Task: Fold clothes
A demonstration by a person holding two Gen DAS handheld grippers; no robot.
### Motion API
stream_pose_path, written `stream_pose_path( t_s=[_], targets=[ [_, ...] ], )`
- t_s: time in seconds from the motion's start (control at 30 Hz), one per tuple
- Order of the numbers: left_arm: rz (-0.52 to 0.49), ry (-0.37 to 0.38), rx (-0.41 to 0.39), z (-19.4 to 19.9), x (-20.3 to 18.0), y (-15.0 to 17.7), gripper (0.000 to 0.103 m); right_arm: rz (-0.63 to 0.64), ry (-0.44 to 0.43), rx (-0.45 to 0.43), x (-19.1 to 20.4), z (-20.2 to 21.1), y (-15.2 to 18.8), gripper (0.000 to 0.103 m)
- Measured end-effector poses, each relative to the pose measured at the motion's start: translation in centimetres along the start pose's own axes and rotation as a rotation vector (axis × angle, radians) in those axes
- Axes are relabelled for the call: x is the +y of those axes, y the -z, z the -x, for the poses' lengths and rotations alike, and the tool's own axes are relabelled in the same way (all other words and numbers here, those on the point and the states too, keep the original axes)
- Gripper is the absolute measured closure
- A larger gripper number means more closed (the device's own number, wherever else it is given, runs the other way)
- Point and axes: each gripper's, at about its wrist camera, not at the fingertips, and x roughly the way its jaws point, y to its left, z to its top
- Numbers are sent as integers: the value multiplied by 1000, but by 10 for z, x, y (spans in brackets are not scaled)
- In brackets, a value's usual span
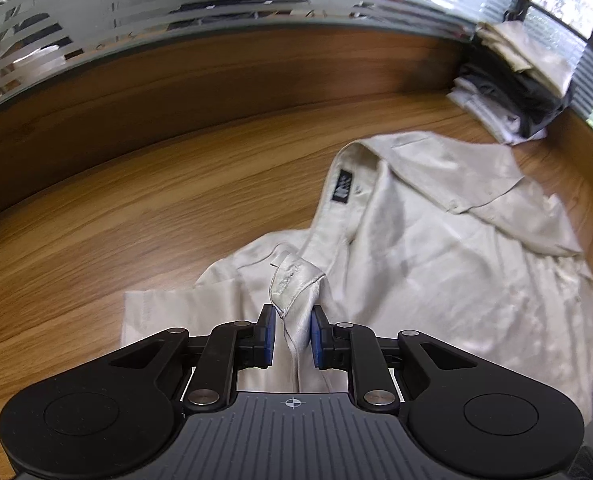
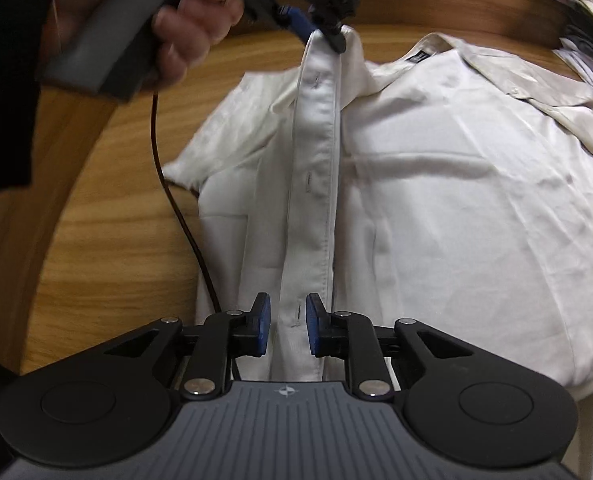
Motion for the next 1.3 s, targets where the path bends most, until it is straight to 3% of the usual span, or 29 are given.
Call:
stream_pose_path(
  t_s=[0.3, 0.33, 0.4, 0.57, 0.8, 1.1, 1.3],
  targets=[
    [-6, -25, 4, -1, 3, 2, 83, 135, 56, 18, 16, -8, 7, 82],
    [-7, -28, 3, -1, 2, 2, 83, 145, 64, 17, 17, -7, 7, 84],
    [-8, -34, -1, 0, 2, 2, 83, 155, 77, 19, 16, -7, 6, 100],
    [5, -39, 0, 4, 3, 0, 83, 161, 111, 19, 4, 8, 4, 103],
    [92, -17, -35, 17, -7, -16, 85, 33, 131, -55, -48, 55, -8, 103],
    [97, -11, -62, -5, -67, -50, 85, -14, 162, -84, -142, 79, -35, 103],
    [65, -11, -51, -27, -97, -66, 67, -83, 154, -18, -213, 63, -55, 102]
  ],
)
